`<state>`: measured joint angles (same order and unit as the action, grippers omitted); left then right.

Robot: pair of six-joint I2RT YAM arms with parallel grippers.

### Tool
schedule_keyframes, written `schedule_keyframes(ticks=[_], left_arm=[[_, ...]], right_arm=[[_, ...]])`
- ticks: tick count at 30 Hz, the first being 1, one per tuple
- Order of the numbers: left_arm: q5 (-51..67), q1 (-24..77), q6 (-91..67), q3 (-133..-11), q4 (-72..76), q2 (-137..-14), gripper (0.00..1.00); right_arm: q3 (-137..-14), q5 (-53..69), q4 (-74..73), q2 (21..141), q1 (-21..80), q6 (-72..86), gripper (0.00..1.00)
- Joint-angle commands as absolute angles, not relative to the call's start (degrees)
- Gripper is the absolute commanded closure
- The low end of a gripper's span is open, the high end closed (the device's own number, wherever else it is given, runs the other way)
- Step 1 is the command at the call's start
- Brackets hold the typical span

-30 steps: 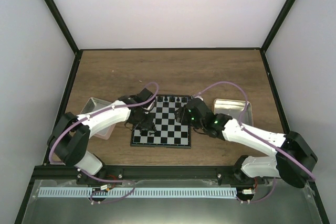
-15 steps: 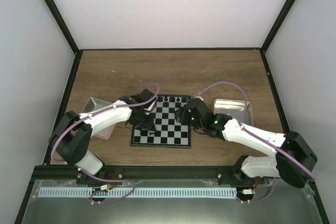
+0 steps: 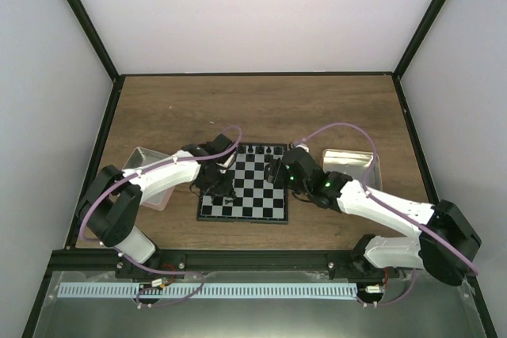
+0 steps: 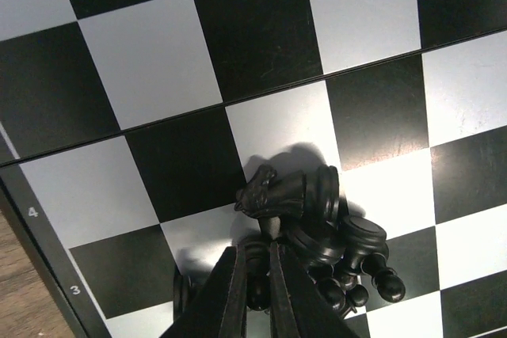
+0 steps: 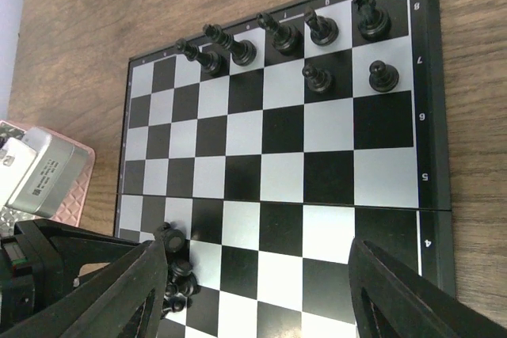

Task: Set up the chess pieces on the board
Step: Pick up the chess piece from the chessboard.

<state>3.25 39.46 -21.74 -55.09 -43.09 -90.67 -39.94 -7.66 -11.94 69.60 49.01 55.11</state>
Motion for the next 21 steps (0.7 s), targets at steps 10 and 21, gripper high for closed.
schedule_keyframes(ticks=[10,21], left_arm=[[-2.89,39.41,-20.65,-62.91,-47.97,-86.04,0.96],[5.62,39.42,-18.94,-68.78,-43.24,-88.45,0.96]], right_arm=[[-38.3,-12.48,-12.47,63.57,49.48,57.13,0.35],[-37.52,-16.78,-13.5,60.44,49.48,58.05,0.35]])
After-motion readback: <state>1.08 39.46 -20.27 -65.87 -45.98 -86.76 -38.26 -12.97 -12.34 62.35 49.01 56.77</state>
